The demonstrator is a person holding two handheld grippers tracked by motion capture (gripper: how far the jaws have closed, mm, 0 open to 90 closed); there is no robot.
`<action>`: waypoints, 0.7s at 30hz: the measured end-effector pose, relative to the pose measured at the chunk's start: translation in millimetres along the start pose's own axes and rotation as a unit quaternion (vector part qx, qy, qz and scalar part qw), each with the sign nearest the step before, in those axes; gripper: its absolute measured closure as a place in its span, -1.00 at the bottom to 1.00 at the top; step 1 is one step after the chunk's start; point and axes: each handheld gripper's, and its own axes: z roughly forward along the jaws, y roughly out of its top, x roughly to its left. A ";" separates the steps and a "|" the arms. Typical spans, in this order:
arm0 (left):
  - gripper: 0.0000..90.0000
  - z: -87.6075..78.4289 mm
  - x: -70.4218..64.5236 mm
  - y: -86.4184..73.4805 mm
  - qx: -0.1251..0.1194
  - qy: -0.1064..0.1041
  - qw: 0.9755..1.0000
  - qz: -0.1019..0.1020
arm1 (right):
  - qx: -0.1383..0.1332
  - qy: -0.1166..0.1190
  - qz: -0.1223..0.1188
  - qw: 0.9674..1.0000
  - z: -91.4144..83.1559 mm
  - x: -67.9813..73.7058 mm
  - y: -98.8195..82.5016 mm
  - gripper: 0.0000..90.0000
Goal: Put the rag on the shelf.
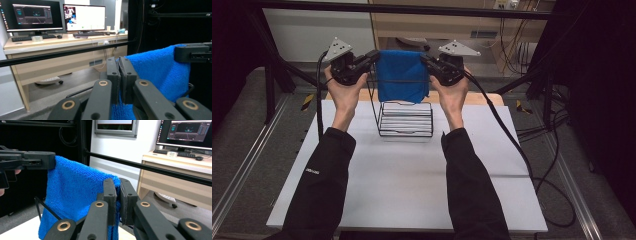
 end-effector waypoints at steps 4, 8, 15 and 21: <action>0.94 -6.1 -0.9 1.3 -0.009 -0.010 1.000 -0.003 | -0.007 0.008 0.005 1.000 -3.1 0.3 1.9 0.89; 0.93 -12.5 -2.3 0.6 -0.004 -0.014 1.000 0.002 | -0.008 0.014 -0.003 1.000 -7.3 3.3 2.3 0.89; 0.93 -23.8 -3.9 -1.1 0.004 -0.033 0.999 0.010 | 0.005 0.024 -0.007 1.000 -14.9 9.2 2.7 0.88; 0.93 -24.6 -5.8 -2.4 0.014 -0.038 0.999 0.006 | 0.019 0.023 -0.016 0.999 -18.1 11.7 1.6 0.88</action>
